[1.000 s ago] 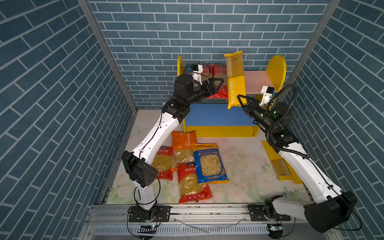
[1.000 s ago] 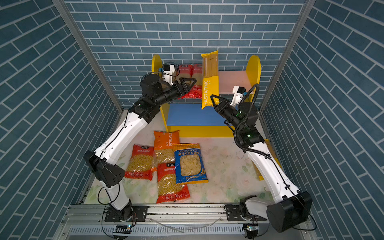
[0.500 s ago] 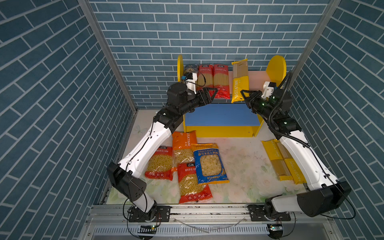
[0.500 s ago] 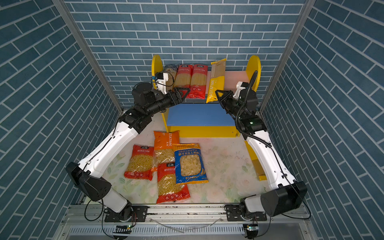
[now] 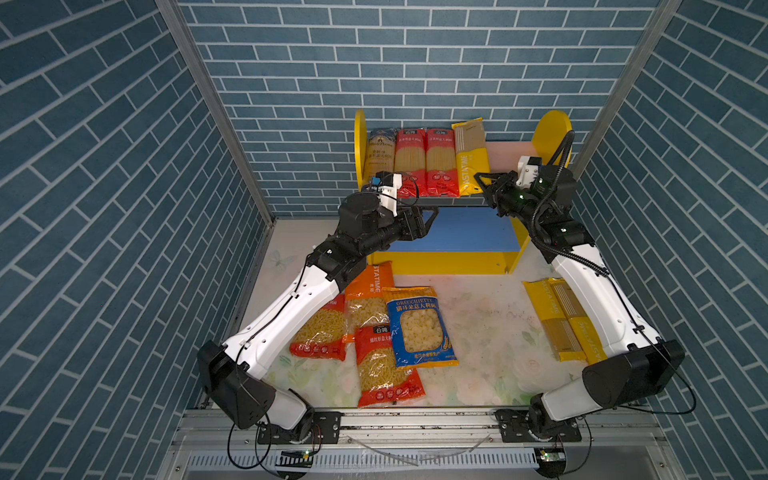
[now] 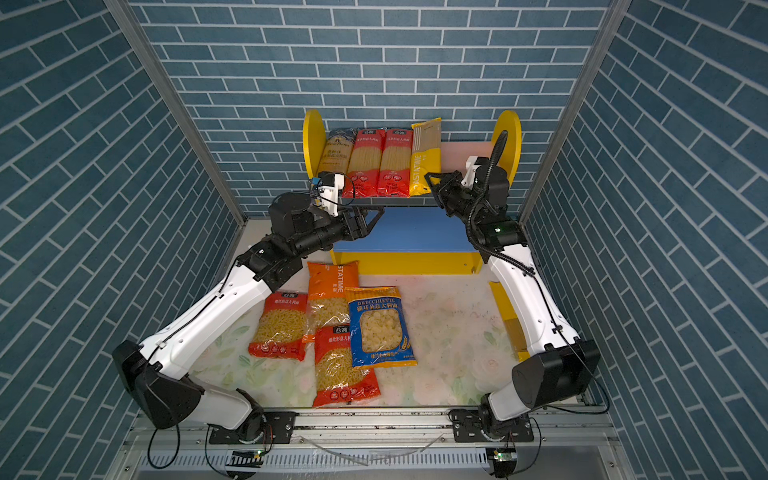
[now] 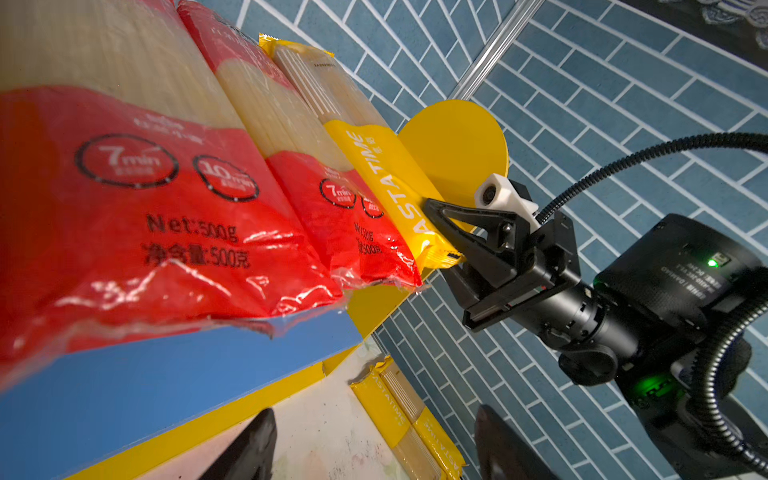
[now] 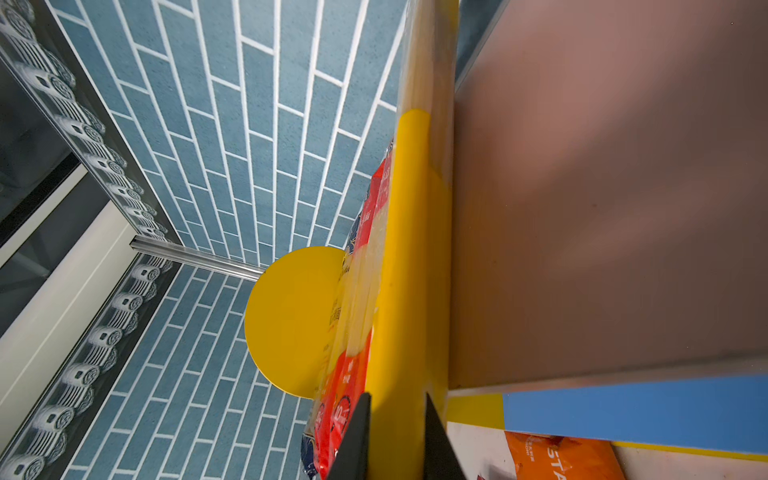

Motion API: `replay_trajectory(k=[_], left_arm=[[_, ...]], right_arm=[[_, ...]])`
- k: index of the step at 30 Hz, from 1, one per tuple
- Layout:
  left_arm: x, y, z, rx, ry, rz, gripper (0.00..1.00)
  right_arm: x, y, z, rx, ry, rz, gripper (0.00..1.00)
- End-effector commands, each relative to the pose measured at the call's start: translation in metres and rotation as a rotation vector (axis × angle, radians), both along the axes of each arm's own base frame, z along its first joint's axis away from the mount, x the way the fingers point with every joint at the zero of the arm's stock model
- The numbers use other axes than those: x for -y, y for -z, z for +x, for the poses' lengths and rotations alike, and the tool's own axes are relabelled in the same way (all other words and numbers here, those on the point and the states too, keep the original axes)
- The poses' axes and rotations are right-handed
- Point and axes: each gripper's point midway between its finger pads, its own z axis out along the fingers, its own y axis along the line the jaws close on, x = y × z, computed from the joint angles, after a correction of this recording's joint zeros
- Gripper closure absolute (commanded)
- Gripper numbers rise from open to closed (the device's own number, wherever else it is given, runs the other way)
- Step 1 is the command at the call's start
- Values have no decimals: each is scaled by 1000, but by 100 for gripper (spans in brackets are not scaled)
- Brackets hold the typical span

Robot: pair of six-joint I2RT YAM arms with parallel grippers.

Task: Place and organize the pasta boxes and bags onto the shelf
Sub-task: 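Set the yellow pack upright beside the red spaghetti packs with both grippers, then open both grippers and withdraw them from the shelf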

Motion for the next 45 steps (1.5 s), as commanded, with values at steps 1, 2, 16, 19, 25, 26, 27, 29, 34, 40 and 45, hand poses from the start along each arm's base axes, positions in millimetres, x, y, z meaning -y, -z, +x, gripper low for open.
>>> replay_trajectory(k=[1,2,16,19,25,26,27,29,34,40,45], left_arm=[[-8,-18,-10,80,-16,-6,24],[-8,-17,-12,83,-16,-4,24],[-1,-14,-36,141,9,38,24],[0,-12,-39,152,12,45,24],[6,-4,-46,168,22,83,24],[8,-2,-48,175,23,98,24],[11,2,-50,181,25,116,24],[16,10,-55,212,16,180,24],[26,24,-72,332,-16,317,24],[46,64,-83,374,-21,438,24],[73,113,-92,327,22,488,24]], right_arm=[[-2,-66,-25,201,-53,-5,100],[-3,-63,-24,190,-63,-8,100],[1,-49,-39,121,-107,-151,54],[6,-40,-42,94,-111,-183,52],[25,-19,-48,51,-69,-251,51],[28,-17,-50,50,-63,-265,51],[30,-14,-51,49,-55,-287,51],[36,-5,-55,33,-45,-343,51],[46,13,-72,20,-51,-459,49],[66,69,-101,-65,-35,-592,48],[89,162,-123,-267,-10,-695,49]])
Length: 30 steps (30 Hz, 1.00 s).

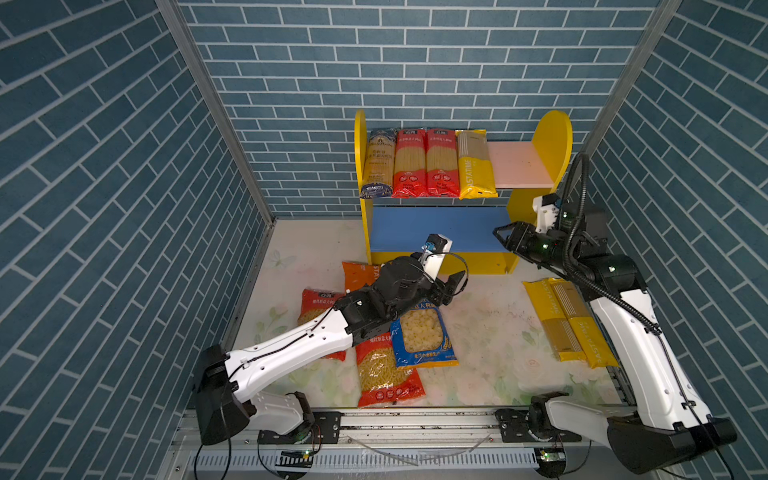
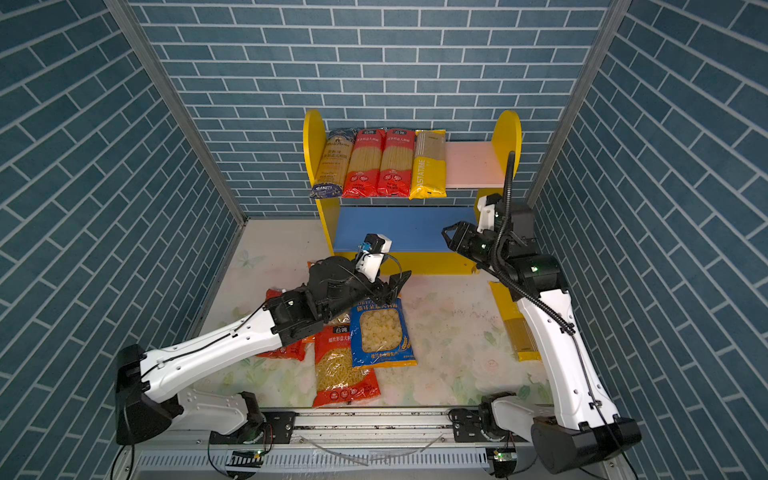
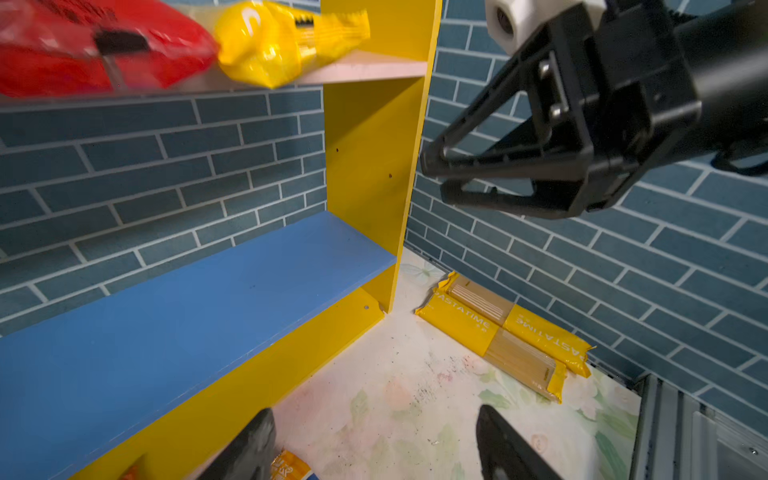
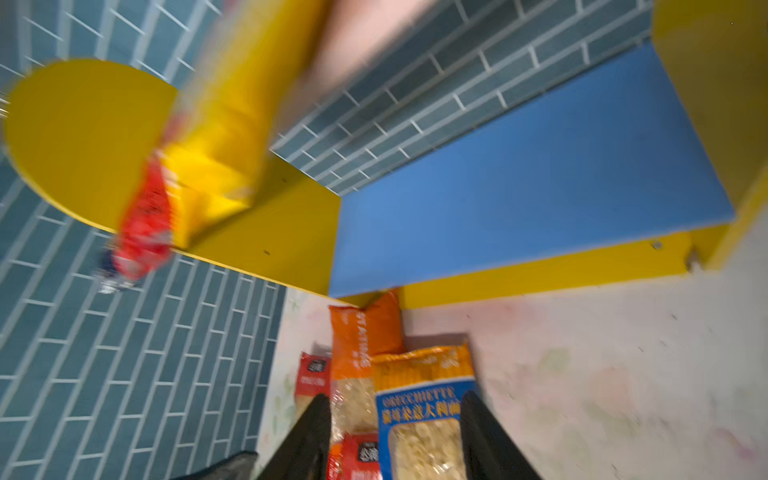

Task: Place and organize the pasta boxes and bags onto the shelf
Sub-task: 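Open both grippers and withdraw them from the shelf, then lower the right gripper onto the remaining yellow spaghetti packs and grasp one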

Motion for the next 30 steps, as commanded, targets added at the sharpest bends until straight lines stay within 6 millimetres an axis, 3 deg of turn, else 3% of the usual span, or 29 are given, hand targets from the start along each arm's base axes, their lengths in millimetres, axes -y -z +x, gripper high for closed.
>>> replay_trajectory(k=[1,5,8,14,18,23,30], left_arm=[[15,32,0,-3,-17,47,24],[36,64,-10,-52,16,74,24],[49,85,-17,-95,47,105,23],[56,129,-21,-174,32,189,24],[57,142,-23,-212,25,200,24],[59,141,-24,-212,36,207,24],[60,140,-25,-219,37,198,24]], right_arm=[[24,76,-15,-154,61,-151,49],[46,146,-20,-281,140,-224,49],[68,187,-16,-372,231,-224,47],[154,242,-29,-505,607,-322,41],[194,262,-35,-537,788,-307,40],[231,274,-37,-548,956,-280,40],[241,293,-26,-576,977,-266,40]])
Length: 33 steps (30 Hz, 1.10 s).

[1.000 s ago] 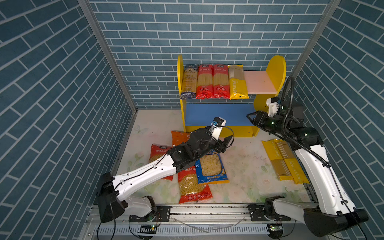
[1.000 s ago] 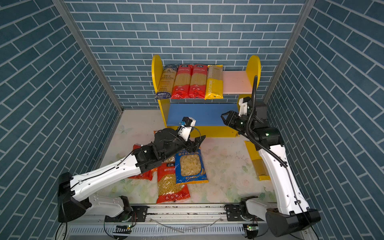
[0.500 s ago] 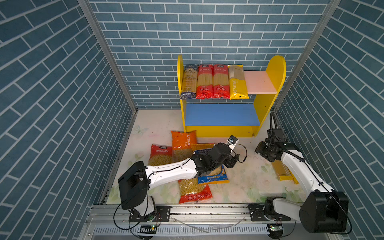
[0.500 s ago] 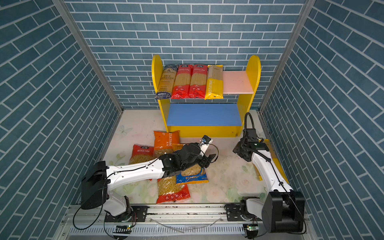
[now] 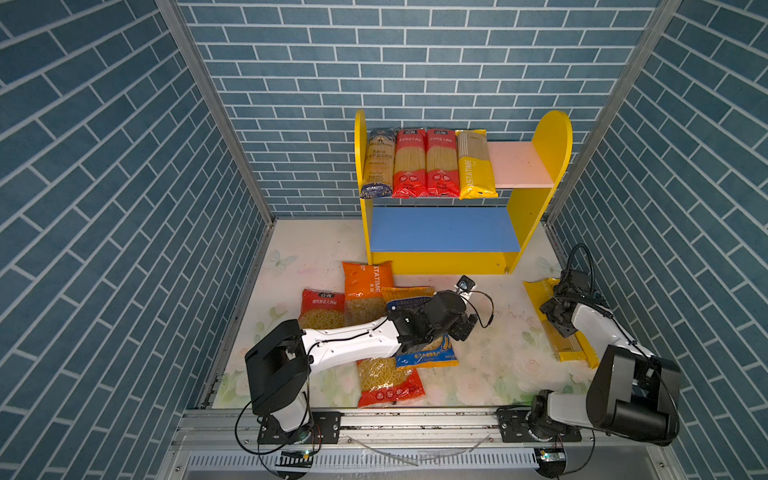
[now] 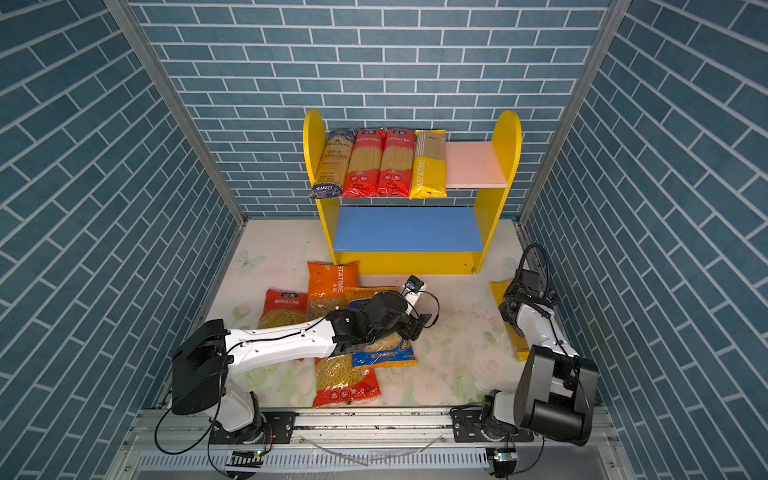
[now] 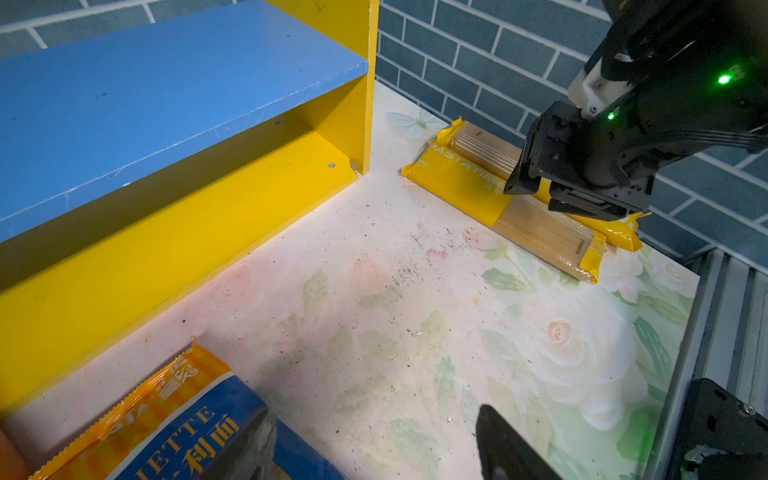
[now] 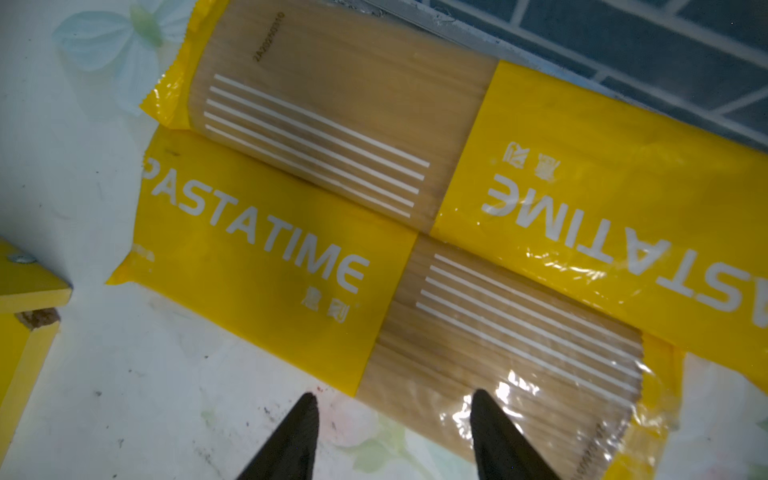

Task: Place and organize the pasta boxes and bags onto the shelf
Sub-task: 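Lower the right gripper onto the remaining yellow spaghetti packs and grasp one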

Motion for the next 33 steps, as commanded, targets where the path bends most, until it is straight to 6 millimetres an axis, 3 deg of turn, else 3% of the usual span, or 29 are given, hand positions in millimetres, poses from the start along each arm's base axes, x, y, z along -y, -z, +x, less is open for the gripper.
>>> replay_trajectory(k=[1,6,10,16,19,27,33], left_arm=[[5,-9,-2,-5,1,-26,24],[5,-7,-2,-7,-1,-27,24],[4,-7,-1,0,-1,-21,24],[6,-6,-1,-2,-2,-26,24],[5,-5,-1,-4,-4,-26,24],[4,-5,-1,-7,-7,-22,24],[1,6,-4,-48,-22,-17,24]], right_arm=[[5,11,4,11,50,10,41],[-9,38,-1,-14,37,87,43],[-37,50,-3,-22,-27,157,45],[-90,53,-7,-27,-133,217,46],[-105,45,-10,-12,-162,233,46],[-95,-4,-3,69,-207,225,45],[-47,3,2,71,-158,233,42]])
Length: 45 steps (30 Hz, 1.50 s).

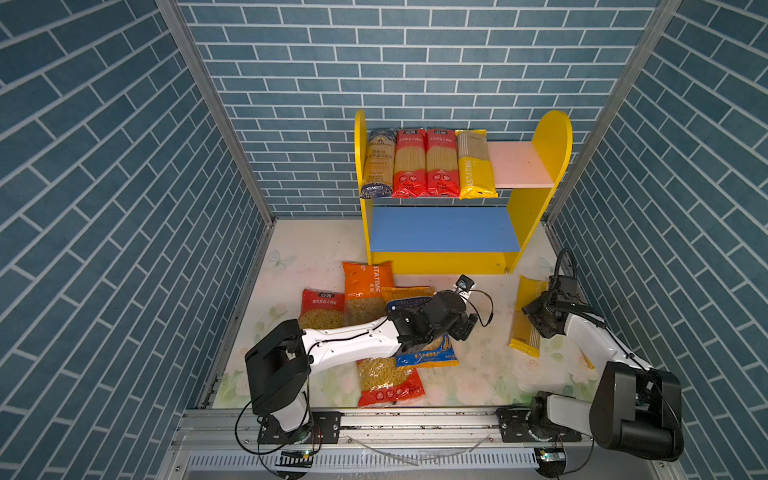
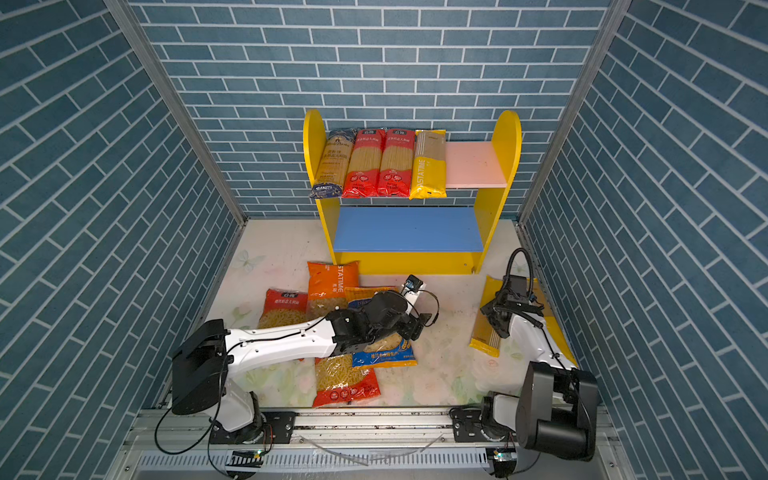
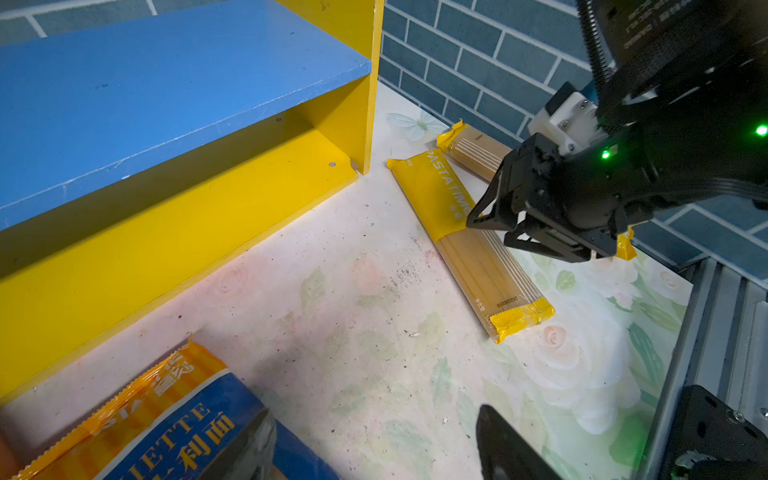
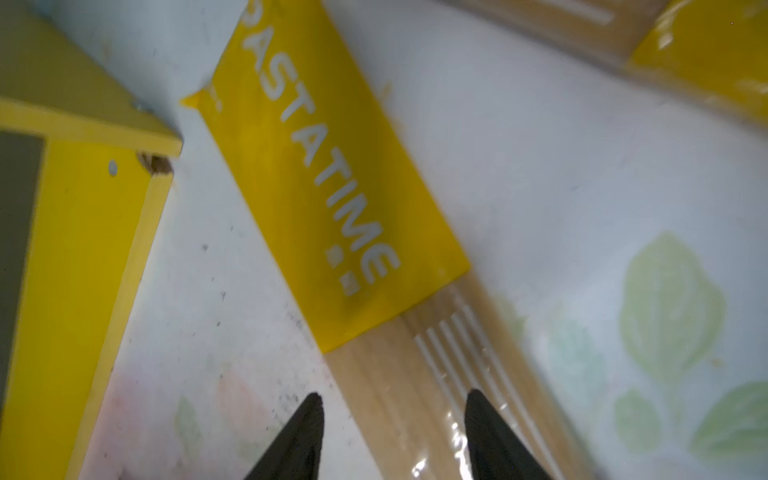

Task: Place and organize the pasta boxes and bags onto the shelf
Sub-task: 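Lower the right gripper onto the remaining yellow spaghetti packs and grasp one, then stand the yellow pack upright with the right gripper while the left arm reaches toward it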

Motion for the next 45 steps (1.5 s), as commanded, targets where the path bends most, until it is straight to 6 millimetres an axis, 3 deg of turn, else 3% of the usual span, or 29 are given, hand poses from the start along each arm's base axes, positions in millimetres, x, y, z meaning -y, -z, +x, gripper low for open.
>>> replay_trajectory(k=[1,6,10,18,26,30,33,37,42,45], left_arm=[[1,10,-5,-37,-6,1,24],[4,12,-7,-65,2,2,24],[-1,9,-5,-45,-9,6,24],[2,10,-3,-30,-5,10,24],[3,11,-2,-18,-5,12,23],[3,10,0,-8,-4,24,23],[2,9,0,-3,-6,24,23],[3,12,-1,-11,-5,26,23],[5,13,-1,-24,-5,10,23],[4,14,-2,-30,-5,13,23]], right_arm=[[19,5,4,-31,-20,1,42],[30,27,20,-79,-19,6,41],[10,39,20,-78,-47,69,43],[-45,60,-16,-135,-122,112,51],[-90,62,-48,-203,-249,82,61],[-101,59,-55,-224,-301,50,62],[-106,47,-53,-204,-332,54,57],[-120,27,-36,-105,-357,152,41],[-114,36,-16,-21,-288,223,41],[-108,47,-10,-43,-291,186,46]])
